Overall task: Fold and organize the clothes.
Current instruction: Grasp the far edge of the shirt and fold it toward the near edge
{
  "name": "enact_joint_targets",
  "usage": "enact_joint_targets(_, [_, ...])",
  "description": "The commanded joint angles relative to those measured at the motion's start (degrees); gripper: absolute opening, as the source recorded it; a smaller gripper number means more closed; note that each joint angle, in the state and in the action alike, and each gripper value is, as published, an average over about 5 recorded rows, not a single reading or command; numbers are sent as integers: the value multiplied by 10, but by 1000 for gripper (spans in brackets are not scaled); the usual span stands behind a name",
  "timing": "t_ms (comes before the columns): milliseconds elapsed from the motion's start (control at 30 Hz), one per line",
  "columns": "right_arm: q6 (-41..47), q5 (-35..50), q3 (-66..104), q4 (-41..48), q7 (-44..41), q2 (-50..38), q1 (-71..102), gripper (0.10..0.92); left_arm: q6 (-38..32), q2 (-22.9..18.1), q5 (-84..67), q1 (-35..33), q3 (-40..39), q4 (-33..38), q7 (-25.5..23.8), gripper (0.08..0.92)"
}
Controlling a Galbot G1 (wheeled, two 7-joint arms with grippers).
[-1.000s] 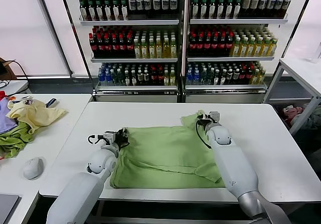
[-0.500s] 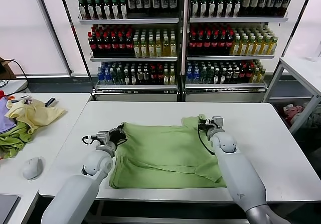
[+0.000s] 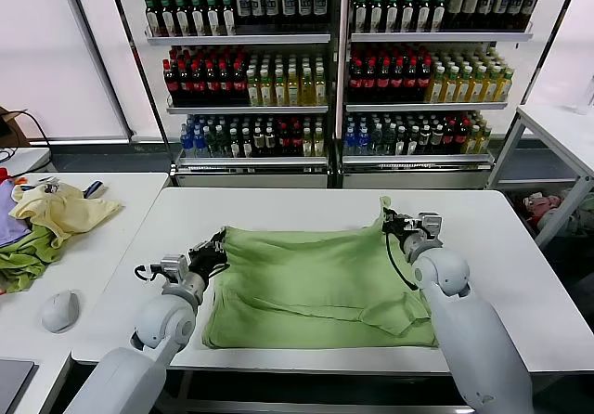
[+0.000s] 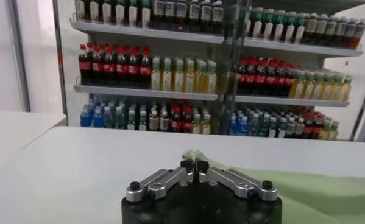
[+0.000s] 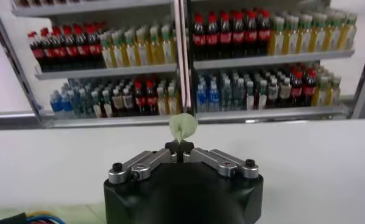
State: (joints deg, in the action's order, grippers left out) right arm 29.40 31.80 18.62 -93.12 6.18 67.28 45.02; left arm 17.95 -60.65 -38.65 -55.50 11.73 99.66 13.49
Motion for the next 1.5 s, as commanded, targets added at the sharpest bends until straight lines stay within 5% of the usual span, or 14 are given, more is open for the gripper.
enact_joint_targets(33, [-3, 3, 63, -180, 0, -40, 160, 118, 0, 17, -4, -103, 23, 102, -5, 90])
enact_joint_targets(833, [6, -82, 112, -223, 4, -9, 314, 124, 34, 31, 116, -167, 20, 97, -16, 91])
enact_joint_targets(1033, [0, -89, 105, -234, -1, -10, 327, 260, 26, 10, 136, -195, 23, 124, 15, 202])
enact_joint_targets(1500, [-15, -107, 103, -254, -4, -10, 350, 666, 58, -92, 169, -214, 19, 128, 107, 609])
